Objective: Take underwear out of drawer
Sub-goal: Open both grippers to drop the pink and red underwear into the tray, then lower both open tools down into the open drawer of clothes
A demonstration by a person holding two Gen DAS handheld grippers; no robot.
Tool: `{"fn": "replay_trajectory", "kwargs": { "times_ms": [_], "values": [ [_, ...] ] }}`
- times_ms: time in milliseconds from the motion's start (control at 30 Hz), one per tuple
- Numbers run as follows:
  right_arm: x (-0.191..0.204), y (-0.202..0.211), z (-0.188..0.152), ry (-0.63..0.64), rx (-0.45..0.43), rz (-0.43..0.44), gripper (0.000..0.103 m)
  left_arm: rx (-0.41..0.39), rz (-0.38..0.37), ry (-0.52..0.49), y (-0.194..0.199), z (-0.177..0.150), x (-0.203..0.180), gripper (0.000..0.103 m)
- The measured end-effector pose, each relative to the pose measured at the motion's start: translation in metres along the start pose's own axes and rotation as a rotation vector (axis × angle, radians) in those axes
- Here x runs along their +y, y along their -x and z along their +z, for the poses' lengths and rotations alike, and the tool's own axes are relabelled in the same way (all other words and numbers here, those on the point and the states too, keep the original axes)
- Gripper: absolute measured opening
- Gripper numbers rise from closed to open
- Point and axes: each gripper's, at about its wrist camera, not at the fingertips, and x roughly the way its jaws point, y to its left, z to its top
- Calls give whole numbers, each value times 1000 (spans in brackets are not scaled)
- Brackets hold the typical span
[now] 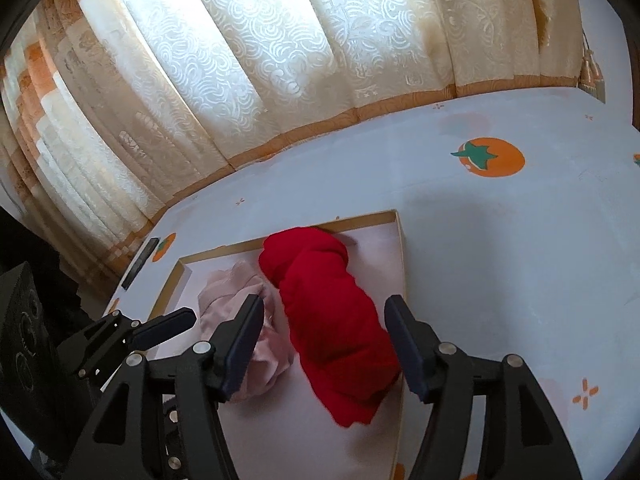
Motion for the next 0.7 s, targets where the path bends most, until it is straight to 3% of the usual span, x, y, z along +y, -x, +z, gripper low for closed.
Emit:
{"fn": "replay_trajectory", "kwargs": {
  "times_ms": [400, 700],
  "values": [
    [11, 33, -24, 33, 24, 93, 67, -84, -77, 89, 54, -23, -5, 63],
    [31, 93, -72, 142, 50, 180, 73, -159, -149, 142, 109, -75, -20, 68]
  ]
}}
